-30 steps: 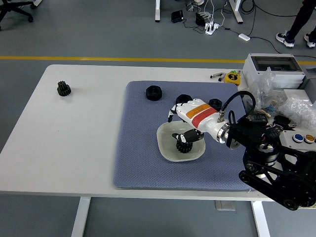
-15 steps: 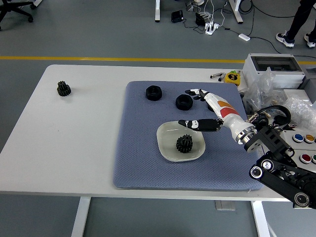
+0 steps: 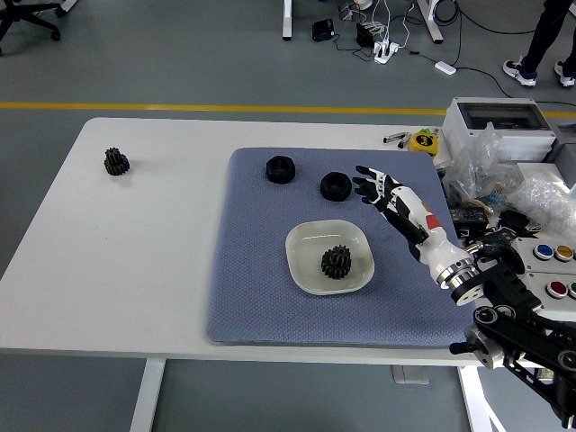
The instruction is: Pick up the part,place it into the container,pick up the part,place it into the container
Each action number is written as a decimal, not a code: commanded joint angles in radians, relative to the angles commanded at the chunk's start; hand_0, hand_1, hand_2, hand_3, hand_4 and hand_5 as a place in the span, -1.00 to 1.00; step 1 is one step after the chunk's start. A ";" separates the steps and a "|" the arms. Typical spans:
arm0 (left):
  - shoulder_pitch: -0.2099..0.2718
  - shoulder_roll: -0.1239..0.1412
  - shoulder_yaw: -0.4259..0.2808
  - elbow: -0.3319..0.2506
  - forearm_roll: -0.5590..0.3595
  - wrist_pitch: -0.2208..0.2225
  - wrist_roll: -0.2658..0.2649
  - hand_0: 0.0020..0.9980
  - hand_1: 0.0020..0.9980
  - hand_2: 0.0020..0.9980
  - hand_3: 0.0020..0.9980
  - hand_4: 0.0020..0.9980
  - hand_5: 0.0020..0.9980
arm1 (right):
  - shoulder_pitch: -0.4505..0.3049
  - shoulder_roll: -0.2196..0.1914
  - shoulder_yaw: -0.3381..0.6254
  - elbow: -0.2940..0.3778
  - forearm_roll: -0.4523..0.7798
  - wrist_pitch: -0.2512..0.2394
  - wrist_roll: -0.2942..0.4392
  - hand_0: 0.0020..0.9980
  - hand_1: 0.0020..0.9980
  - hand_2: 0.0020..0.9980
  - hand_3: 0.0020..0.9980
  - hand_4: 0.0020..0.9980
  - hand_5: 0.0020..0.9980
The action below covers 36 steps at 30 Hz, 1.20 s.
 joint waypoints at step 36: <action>-0.011 -0.003 0.009 -0.001 -0.002 0.003 -0.003 0.44 0.45 0.50 0.22 0.36 0.16 | -0.287 0.066 0.390 -0.091 -0.036 0.012 0.010 0.83 0.70 0.74 0.82 1.00 1.00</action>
